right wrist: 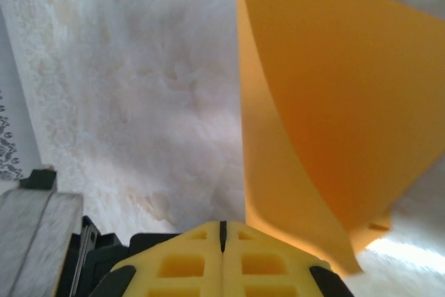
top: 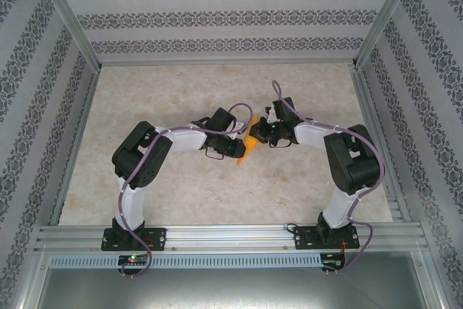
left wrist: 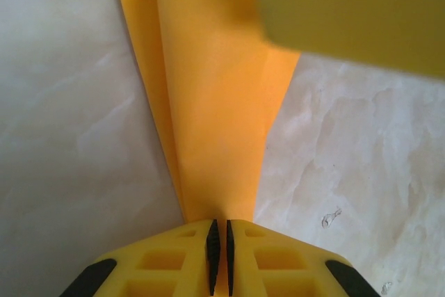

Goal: Fold a paper plane with a square sheet of paper (pick it up from the middle)
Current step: Fold the wing for the fifth time at the center of the table.

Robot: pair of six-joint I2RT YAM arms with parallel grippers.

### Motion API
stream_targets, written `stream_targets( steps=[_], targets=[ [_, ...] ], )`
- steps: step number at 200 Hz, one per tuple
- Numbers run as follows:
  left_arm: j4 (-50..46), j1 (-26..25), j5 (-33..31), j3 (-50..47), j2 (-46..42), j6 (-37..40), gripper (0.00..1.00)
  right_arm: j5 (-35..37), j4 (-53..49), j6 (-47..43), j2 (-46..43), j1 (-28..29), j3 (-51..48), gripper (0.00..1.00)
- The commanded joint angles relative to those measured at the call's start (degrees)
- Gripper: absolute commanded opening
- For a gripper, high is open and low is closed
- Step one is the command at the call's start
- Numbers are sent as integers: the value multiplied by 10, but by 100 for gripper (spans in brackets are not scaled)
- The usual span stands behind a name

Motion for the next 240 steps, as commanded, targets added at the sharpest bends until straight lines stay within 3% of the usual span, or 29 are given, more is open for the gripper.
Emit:
stream_targets(
  steps=[1, 123, 240],
  targets=[
    [-43, 0, -36, -25, 20, 20, 17, -27, 62, 38, 25, 8, -12, 5],
    [-60, -26, -33, -32, -9, 13, 18, 86, -31, -41, 88, -2, -15, 4],
    [-91, -61, -60, -77, -59, 13, 18, 103, -41, -57, 91, -18, -29, 4]
  ],
)
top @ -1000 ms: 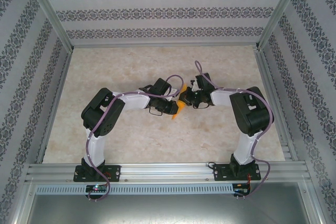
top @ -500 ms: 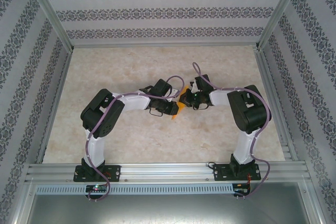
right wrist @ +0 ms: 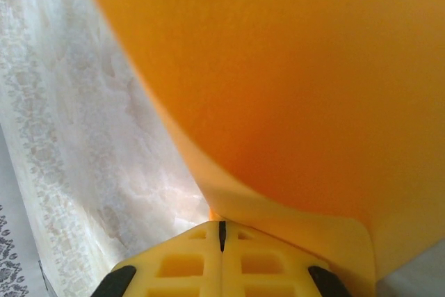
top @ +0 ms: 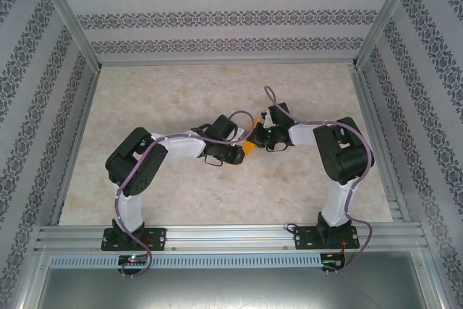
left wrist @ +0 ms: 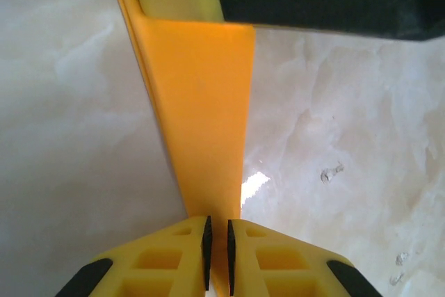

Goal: Fold a paper plane with a square sheet of paper (pick it up from the middle)
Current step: Fold the wing for the fifth time at the center of the table.

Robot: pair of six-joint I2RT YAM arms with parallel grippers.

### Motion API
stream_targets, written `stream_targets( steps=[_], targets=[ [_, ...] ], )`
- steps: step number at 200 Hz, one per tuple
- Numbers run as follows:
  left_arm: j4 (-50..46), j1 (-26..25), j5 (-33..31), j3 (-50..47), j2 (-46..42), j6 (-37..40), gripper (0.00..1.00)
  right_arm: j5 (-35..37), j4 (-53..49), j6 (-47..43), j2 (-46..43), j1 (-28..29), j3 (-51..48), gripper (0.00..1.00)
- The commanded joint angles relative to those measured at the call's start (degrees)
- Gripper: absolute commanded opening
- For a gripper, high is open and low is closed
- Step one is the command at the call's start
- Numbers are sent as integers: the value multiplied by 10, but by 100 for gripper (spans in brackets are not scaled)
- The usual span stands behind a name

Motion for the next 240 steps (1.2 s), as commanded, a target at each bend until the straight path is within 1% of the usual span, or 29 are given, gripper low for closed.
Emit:
stream_targets(
  steps=[1, 117, 159, 203, 240],
  targets=[
    [-93, -22, 5, -23, -6, 9, 18, 95, -75, -24, 30, -20, -24, 4],
    [-139, -61, -57, -43, -27, 15, 17, 109, -88, -36, 30, -27, -26, 4],
    [-145, -75, -49, -51, -49, 10, 17, 109, -86, -37, 30, -27, -28, 4],
    [-138, -71, -54, -50, -98, 2, 17, 101, -76, -33, 27, -22, -33, 4],
    [-92, -45, -37, -32, -115, -19, 17, 92, -64, -28, 21, -18, -40, 4]
  ],
)
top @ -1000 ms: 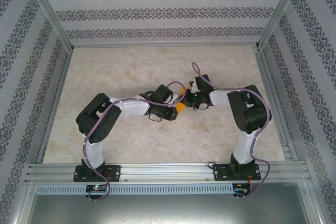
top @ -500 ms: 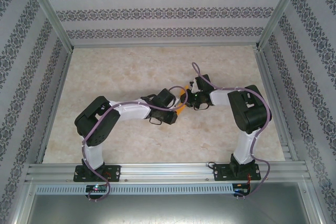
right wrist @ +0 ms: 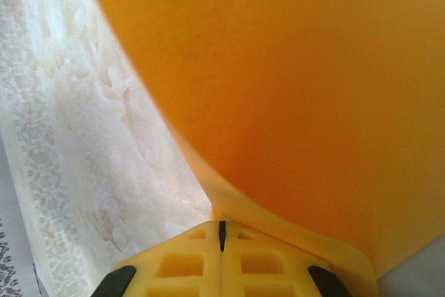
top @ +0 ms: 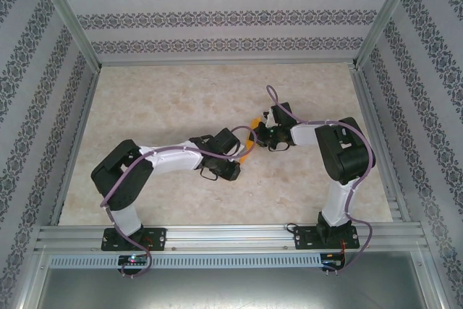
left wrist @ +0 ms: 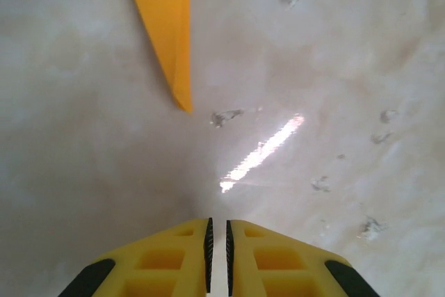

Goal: Fold a paper plane with a square sheet of paper (pick it up from the middle)
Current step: Fold the wing for the fifth time at the center of the table.

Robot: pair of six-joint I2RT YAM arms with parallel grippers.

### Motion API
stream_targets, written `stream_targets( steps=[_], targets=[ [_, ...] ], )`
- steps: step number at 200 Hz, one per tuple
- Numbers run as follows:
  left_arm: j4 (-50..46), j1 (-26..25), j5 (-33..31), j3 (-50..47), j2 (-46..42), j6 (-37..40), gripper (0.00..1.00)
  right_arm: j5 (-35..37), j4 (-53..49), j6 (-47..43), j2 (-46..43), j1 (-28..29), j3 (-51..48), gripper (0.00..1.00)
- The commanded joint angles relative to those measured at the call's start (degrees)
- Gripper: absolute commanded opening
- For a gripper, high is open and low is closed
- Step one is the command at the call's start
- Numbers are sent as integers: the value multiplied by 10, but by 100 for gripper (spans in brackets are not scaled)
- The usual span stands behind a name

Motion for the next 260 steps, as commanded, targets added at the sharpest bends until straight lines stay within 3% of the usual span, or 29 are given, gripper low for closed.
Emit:
stream_targets(
  steps=[1, 69, 166, 260],
  targets=[
    [17, 16, 16, 16, -21, -18, 17, 92, -69, -12, 23, -5, -34, 4],
    [168, 77, 45, 37, 30, -88, 14, 82, -59, -4, 5, -2, -42, 4],
    [195, 74, 119, 92, 150, -102, 14, 69, -43, 26, -15, 7, -43, 5],
    [90, 50, 3, 26, 155, -12, 14, 105, -39, 37, -64, -12, -64, 9]
  ],
)
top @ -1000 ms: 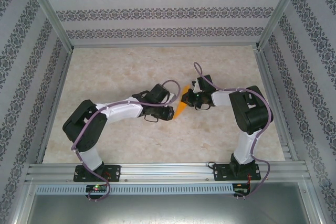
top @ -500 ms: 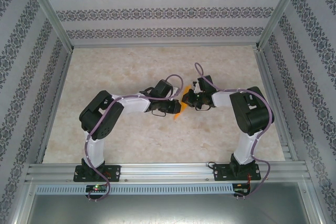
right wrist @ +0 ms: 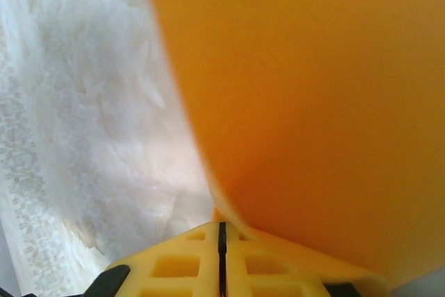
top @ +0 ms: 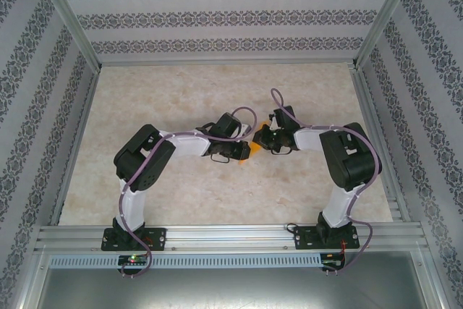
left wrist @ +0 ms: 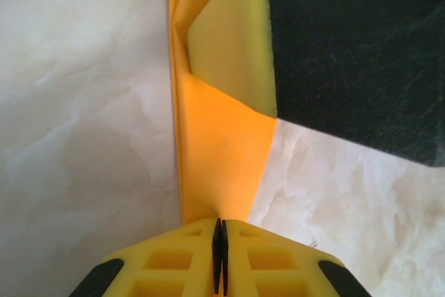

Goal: Fold a paper plane with a square sheet of paper (pick it up from the middle)
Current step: Fold the wing for the fifth time at the center of the table.

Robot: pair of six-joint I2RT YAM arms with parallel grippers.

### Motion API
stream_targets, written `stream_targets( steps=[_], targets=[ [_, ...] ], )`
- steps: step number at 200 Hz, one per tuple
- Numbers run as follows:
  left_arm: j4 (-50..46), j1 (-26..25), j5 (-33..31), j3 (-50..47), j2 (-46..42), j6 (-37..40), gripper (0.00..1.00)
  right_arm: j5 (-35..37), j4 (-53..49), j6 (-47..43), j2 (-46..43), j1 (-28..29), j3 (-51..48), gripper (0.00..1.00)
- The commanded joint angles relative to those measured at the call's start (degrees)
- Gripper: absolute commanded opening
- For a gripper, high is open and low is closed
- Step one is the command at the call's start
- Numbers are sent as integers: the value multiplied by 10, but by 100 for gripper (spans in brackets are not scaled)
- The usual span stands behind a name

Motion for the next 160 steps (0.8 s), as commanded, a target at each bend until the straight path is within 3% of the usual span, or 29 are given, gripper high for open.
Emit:
stream_targets(
  steps=[1, 71, 109, 160],
  targets=[
    [-89, -12, -61, -50, 15, 43, 14, 49, -46, 3, -16, -13, -19, 10],
    [-125, -12, -84, -69, -6, 116, 14, 0, 9, 61, -76, 8, -28, 9],
    [-130, -12, -78, -64, -6, 130, 13, -18, 56, 91, -29, 34, -5, 8],
    [-128, -12, -77, -72, -9, 132, 13, 6, 26, 59, 20, 25, 18, 7]
  ],
)
